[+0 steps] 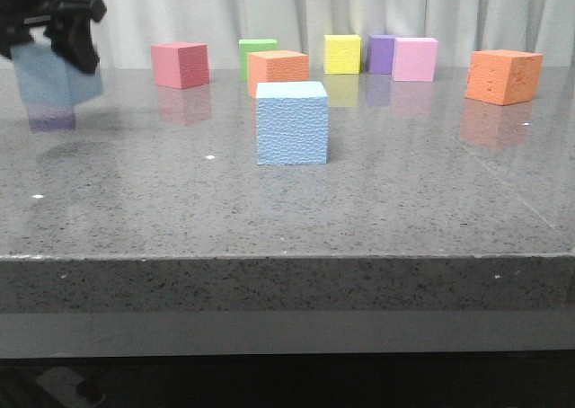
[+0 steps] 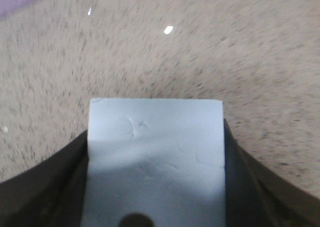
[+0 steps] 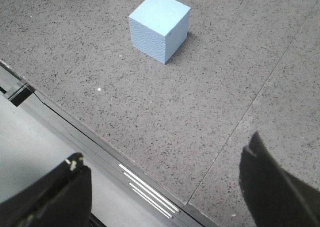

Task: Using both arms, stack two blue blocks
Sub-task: 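Carry the cube over the centered blue cube and lower it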

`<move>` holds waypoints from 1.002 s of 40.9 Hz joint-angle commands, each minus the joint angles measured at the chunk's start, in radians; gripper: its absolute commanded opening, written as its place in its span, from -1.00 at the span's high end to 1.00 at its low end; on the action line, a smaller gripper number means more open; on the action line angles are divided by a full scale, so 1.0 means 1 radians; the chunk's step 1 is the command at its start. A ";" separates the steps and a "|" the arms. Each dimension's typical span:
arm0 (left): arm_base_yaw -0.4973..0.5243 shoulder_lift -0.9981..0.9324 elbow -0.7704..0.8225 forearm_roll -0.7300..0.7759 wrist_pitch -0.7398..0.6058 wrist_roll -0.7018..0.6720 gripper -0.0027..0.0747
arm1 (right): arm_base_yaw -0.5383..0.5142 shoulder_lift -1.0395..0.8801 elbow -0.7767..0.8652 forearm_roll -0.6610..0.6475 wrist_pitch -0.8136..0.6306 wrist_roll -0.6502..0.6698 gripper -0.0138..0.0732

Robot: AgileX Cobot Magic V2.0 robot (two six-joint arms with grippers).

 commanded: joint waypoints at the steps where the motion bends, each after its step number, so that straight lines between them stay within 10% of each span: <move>1: -0.050 -0.072 -0.096 -0.018 0.025 0.092 -0.06 | -0.006 -0.008 -0.025 0.009 -0.058 -0.010 -0.71; 22: -0.279 -0.070 -0.315 -0.537 0.346 0.945 -0.02 | -0.006 -0.008 -0.025 0.009 -0.058 -0.010 -0.71; 41: -0.321 -0.003 -0.315 -0.597 0.386 1.091 -0.02 | -0.006 -0.008 -0.025 0.009 -0.058 -0.010 -0.71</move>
